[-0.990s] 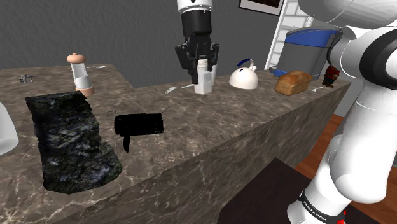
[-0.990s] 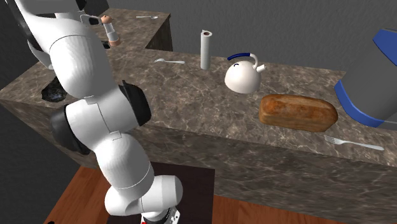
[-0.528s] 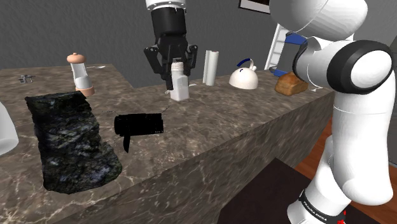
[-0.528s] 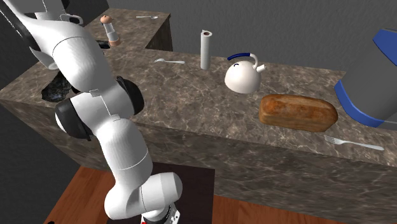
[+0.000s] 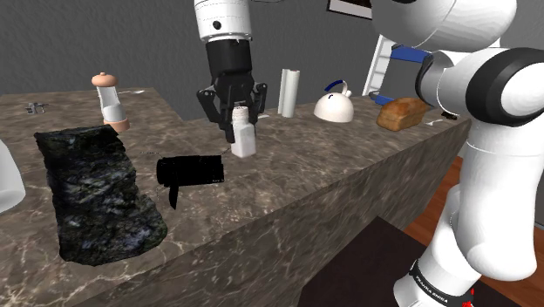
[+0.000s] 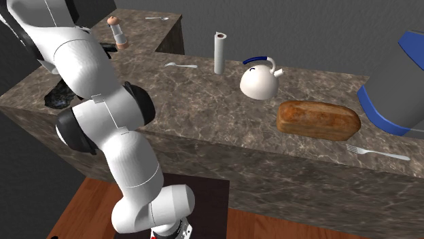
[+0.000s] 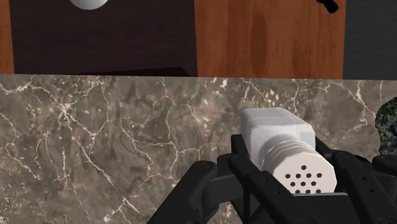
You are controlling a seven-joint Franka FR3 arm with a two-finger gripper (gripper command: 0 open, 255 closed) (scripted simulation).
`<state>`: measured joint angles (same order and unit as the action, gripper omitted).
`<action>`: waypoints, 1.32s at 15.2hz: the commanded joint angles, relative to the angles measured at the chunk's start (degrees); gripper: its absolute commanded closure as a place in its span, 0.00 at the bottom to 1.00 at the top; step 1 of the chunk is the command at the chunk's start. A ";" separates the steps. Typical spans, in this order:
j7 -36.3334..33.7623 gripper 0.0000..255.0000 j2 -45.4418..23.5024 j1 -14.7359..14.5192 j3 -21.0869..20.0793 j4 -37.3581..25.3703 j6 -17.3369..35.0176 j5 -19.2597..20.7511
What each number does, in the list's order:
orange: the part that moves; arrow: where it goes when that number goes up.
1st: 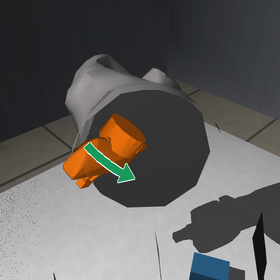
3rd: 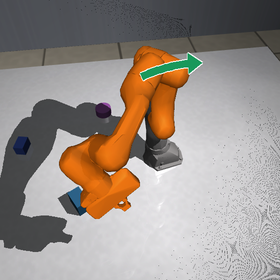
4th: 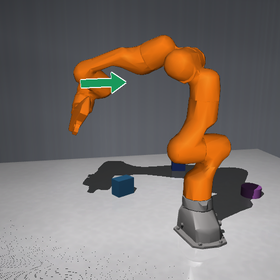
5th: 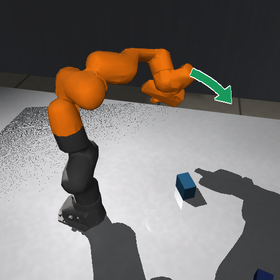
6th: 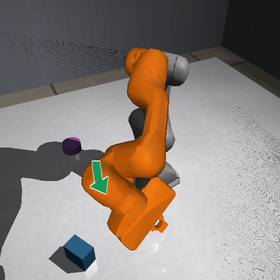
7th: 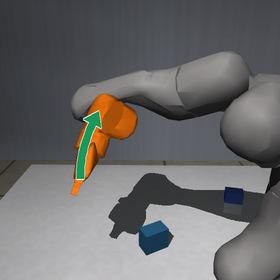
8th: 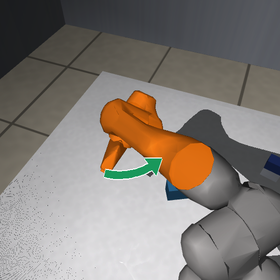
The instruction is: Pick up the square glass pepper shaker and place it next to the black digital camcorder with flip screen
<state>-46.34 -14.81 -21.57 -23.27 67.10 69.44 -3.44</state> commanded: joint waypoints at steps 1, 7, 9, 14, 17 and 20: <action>0.34 1.00 1.17 0.33 0.05 3.25 2.15 -0.37; 1.51 1.00 3.40 1.08 0.28 10.95 7.68 -1.02; 1.85 1.00 3.94 1.24 0.34 13.21 9.41 -1.17; 2.58 1.00 4.92 1.54 0.47 18.35 13.57 -1.44; 2.95 1.00 5.30 1.66 0.53 21.13 15.97 -1.54; 3.34 1.00 5.54 1.75 0.58 24.15 18.74 -1.60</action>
<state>-43.28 -9.39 -19.94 -22.77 90.09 87.14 -5.02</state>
